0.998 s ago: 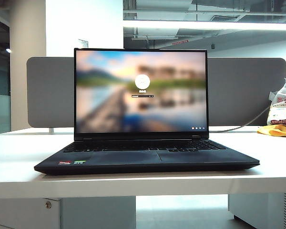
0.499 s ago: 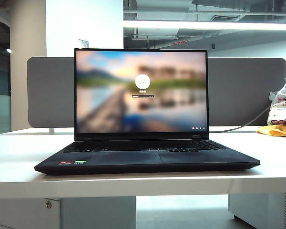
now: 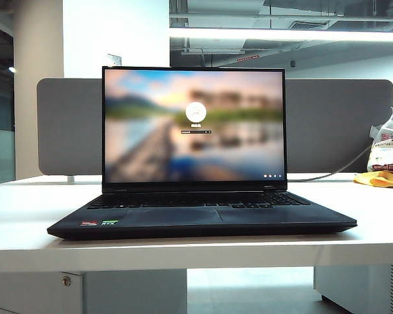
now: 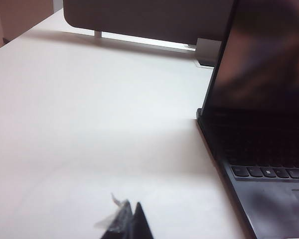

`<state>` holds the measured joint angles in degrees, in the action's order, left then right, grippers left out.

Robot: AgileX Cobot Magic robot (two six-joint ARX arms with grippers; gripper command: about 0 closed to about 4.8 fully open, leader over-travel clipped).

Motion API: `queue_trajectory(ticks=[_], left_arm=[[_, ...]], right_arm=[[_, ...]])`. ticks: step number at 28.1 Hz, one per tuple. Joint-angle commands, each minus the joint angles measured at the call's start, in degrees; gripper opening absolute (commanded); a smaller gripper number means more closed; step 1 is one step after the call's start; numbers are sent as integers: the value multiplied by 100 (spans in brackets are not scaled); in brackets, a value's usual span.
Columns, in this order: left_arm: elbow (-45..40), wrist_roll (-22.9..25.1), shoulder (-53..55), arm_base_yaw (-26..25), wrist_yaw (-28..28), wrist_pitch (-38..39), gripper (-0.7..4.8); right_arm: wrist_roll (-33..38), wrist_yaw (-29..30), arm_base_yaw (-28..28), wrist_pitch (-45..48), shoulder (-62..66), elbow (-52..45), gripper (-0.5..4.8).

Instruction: Open the lid of the laptop and use the keypad to enter the password "123".

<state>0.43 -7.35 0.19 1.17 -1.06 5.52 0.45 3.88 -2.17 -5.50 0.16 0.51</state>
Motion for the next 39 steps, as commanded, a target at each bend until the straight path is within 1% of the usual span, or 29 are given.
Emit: queue_trajectory(ticks=[1,4,6,13,17,39], left_arm=[[-2,-13,0,-2,-24,-24,-6],[-2,-15,0,-2,-24,-24,-6],[-2,-15,0,-2,-24,-24,-6],[-2,-15,0,-2,-24,-24,-6],[-2,-15,0,-2,-24,-24,-6],[-2,-15,0,-2,-24,-24,-6]], right_arm=[[289,-391,-22,-4,-2,-22,-1],[389,-774,-96,-28,-2,-22,-1],[382,-826,-116,-22,-2,-22,-1],[358,-815,-122,-24,-2,-22,-1],[385,-669,-122,-17,-2,-22,-1],[382,-673,-116,-20,-2,-22,-1]])
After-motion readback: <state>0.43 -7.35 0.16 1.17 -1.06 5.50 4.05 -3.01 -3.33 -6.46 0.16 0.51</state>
